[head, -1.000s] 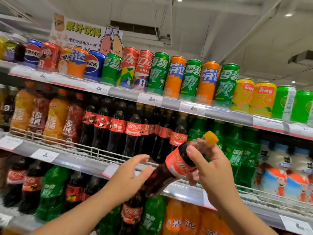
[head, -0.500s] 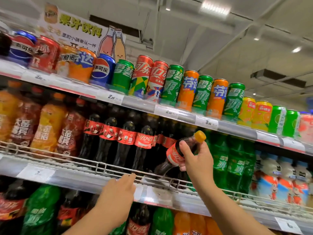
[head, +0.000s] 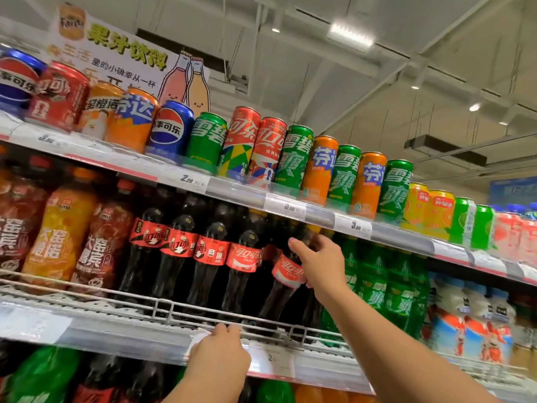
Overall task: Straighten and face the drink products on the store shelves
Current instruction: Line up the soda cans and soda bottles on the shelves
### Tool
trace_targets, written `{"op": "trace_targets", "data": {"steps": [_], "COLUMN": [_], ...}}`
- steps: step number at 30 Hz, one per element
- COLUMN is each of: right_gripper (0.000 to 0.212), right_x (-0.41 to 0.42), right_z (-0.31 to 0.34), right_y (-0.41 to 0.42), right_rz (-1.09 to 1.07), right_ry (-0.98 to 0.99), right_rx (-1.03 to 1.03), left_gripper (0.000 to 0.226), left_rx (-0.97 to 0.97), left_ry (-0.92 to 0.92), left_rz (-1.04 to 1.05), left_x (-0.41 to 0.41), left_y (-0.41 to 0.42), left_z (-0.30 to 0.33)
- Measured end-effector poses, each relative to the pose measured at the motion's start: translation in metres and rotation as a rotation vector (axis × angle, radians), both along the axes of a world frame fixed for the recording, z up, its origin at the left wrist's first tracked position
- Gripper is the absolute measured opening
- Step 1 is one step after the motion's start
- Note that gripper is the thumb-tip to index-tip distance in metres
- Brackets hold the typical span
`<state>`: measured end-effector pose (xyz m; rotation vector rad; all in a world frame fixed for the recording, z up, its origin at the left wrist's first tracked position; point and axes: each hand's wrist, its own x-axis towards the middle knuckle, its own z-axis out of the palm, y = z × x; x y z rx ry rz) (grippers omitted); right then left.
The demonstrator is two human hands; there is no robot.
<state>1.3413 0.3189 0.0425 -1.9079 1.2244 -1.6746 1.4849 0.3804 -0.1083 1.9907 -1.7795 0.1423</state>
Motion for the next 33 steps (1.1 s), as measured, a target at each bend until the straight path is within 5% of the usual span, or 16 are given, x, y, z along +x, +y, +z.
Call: {"op": "trace_targets", "data": {"steps": [5,12,25,29,33], "right_gripper": [0.038,0.067,0.06,0.047,0.058], "right_x": [0.011,0.01,-0.037,-0.095,-0.143], "right_z": [0.015,0.003,-0.069,-0.122,-0.159], "right_y": [-0.018,-0.034,0.017,0.011,-0.007], "right_rz": [-0.024,-0.124,0.011,-0.142,-0.268], "right_ry": [0.195,0.369,0.508,0.692,0.818], "right_rx": [-0.01,0.02,-0.27,-0.338,-0.2], "left_gripper": [0.038,0.028,0.033,0.032,0.032], "left_rx": [-0.032,0.141,0.186,0.169,0.118], "left_ry": [-0.097,-0.512,-0.471,-0.431,-0.329], "left_rz": [-0.036,-0.105,-0.002,0.012,0.042], "left_x": [0.0,0.001,0.001,0.001,-0.004], "left_y": [0.002,0.016,0.02,0.023,0.021], "left_z": [0.0,0.014,0.019,0.022,0.023]}}
